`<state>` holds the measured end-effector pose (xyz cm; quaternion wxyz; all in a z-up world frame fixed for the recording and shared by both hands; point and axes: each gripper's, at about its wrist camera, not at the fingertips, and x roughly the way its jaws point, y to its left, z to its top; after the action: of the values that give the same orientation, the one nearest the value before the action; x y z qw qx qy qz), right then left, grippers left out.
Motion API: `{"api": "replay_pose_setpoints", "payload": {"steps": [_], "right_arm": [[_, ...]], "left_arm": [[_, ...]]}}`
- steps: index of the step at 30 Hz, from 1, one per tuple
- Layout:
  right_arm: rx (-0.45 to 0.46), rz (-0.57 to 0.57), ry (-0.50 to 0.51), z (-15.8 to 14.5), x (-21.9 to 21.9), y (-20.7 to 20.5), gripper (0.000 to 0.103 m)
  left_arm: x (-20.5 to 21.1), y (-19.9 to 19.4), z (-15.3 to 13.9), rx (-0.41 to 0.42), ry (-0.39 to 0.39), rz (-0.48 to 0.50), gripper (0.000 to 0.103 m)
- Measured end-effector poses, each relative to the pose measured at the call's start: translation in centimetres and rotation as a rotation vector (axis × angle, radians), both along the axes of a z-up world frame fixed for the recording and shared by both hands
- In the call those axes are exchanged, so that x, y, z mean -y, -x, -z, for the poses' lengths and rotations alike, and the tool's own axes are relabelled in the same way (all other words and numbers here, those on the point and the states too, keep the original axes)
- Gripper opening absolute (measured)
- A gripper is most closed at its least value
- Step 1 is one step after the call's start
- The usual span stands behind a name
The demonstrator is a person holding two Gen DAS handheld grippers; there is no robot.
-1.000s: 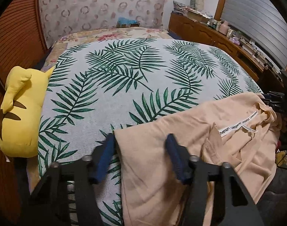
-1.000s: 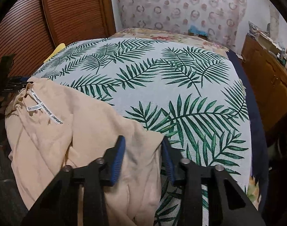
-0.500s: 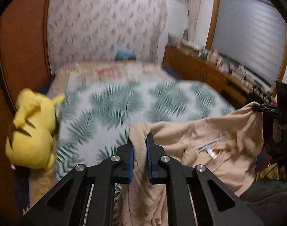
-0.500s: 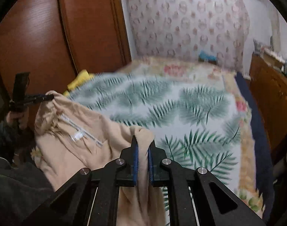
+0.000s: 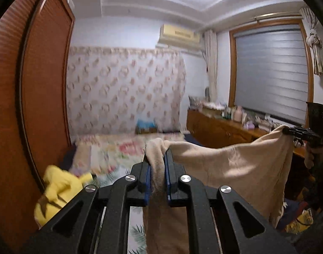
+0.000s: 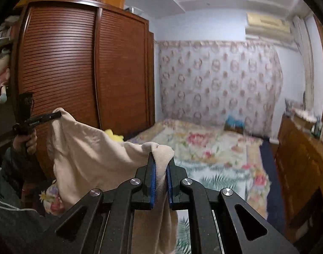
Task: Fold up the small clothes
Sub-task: 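Lift the shirt high with both grippers and shake it out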
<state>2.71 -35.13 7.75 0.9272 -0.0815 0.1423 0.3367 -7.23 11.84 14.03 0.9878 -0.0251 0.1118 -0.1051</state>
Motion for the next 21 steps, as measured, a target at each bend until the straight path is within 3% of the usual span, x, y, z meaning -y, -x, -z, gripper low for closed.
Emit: {"api": "replay_pose_setpoints", "payload": {"steps": [6,13,18,21], "right_arm": [[0.1,0.025,-0.014,-4.0,-0.8,1.6,0.008],[0.215,0.07,-0.039,-8.9,-0.3,4.3,0.008],[0.284,0.098,-0.034,-12.5,-0.1,5.8,0.008],[0.305,0.125,-0.007,-12.9,-1.2,6.2,0.008]], "left_arm": [[0.1,0.5,-5.4,0.127,-0.053,-0.022,0.012],[-0.9,0.9,-10.6,0.234,-0.056,-0.038,0.012],[-0.9,1.7,-13.2,0.288,-0.08,-0.06,0.012],[-1.0,1.2,-13.4,0.289,-0.092,-0.069,0.012]]}}
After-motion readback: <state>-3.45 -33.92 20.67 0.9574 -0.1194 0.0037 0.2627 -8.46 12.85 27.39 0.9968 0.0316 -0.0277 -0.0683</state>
